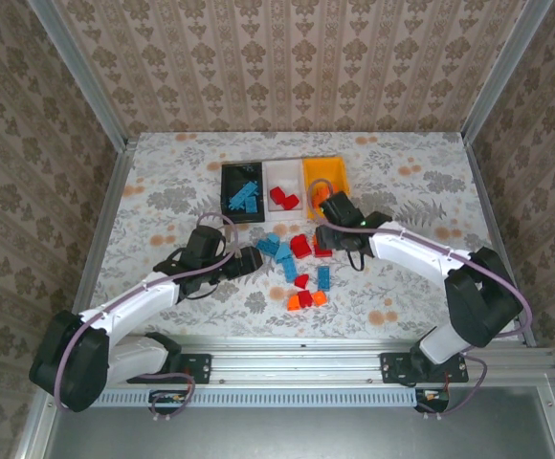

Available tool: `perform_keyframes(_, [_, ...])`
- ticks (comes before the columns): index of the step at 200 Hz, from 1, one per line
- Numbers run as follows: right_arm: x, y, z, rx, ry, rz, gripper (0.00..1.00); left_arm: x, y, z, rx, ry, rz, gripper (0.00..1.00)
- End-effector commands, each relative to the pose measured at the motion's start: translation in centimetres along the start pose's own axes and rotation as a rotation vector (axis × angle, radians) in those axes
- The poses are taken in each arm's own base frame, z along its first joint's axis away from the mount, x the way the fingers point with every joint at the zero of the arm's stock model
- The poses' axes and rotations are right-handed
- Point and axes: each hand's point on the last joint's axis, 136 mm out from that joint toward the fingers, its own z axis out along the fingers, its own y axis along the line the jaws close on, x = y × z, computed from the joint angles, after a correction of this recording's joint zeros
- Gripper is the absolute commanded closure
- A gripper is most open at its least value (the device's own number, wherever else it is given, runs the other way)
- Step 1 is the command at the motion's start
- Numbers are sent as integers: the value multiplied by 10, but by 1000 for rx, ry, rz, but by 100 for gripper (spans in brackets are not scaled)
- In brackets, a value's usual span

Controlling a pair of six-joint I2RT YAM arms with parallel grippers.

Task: Sort the legos into containers by color

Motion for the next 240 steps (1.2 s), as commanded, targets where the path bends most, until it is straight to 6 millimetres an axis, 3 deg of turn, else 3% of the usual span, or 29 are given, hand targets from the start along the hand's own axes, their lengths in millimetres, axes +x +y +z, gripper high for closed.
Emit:
perform_keyframes(1, [21, 1, -8, -21, 24, 82, 36, -3, 2, -1, -17, -3, -1, 0])
perform_keyframes(34, [63, 31, -5, -121, 103, 118, 32, -9, 0, -2, -26, -12, 20, 0])
perform_keyframes(74, [85, 43, 10, -103, 149, 104, 34, -16, -1, 1, -39, 0, 25, 0])
perform_keyframes(94, [92, 44, 17, -73, 170, 82, 43, -18, 0, 1, -39, 2, 20, 0])
perform_keyframes(111, [92, 39, 20, -36, 165, 73, 60, -19, 2, -1, -40, -6, 20, 0])
perform_keyframes(148, [90, 33, 20, -1, 149, 55, 71, -19, 7, -1, -47, -15, 9, 0])
perform_keyframes(168, [76, 34, 9, -9, 109, 46, 73, -18, 11, -1, -55, -15, -4, 0])
perform_keyframes(194, [39, 48, -12, -57, 17, 31, 73, -19, 23, -6, -62, -45, -54, 0])
perform_keyframes(219, [-10, 80, -20, -123, -70, -23, 72, -21, 47, -15, -85, -88, -154, 0])
perform_keyframes(240, [-49, 109, -10, -143, -119, -87, 73, -20, 59, -23, -86, -107, -211, 0])
